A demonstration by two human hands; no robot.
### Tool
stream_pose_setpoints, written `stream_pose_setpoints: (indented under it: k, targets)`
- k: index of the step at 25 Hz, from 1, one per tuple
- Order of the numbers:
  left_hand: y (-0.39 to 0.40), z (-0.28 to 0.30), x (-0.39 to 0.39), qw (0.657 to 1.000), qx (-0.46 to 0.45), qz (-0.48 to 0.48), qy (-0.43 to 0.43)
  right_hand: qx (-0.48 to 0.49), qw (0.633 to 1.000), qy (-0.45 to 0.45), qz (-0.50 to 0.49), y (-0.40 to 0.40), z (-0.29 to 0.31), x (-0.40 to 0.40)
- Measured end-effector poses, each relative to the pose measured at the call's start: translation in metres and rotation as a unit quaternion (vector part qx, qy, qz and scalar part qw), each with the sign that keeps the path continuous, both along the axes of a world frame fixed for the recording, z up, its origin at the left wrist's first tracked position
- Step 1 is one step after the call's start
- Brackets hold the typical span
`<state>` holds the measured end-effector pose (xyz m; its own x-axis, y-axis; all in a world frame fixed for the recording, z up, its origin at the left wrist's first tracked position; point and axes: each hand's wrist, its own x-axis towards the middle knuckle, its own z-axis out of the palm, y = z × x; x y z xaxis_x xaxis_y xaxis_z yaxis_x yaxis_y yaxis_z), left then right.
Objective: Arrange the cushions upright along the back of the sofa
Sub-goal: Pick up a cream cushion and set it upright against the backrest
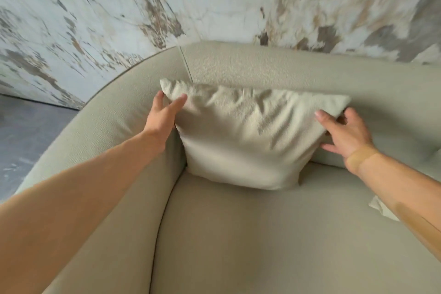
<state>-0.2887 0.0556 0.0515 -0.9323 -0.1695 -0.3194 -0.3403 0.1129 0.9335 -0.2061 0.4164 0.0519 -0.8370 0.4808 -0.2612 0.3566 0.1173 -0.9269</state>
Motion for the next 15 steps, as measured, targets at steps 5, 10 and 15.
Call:
stream_pose_setpoints:
  k: [5,10,15]
  targets:
    - [-0.01,0.023,-0.027,0.994,-0.007,0.113,-0.012,-0.014,0.995,-0.019,-0.098,0.001,0.02,-0.004]
    - [-0.016,0.012,-0.04,0.983,-0.046,0.178,0.017,0.007,0.992,-0.022,-0.124,0.001,0.017,0.001]
    - [-0.013,0.018,-0.041,0.988,-0.046,0.146,-0.009,0.038,0.99,-0.008,-0.134,0.001,0.01,-0.006]
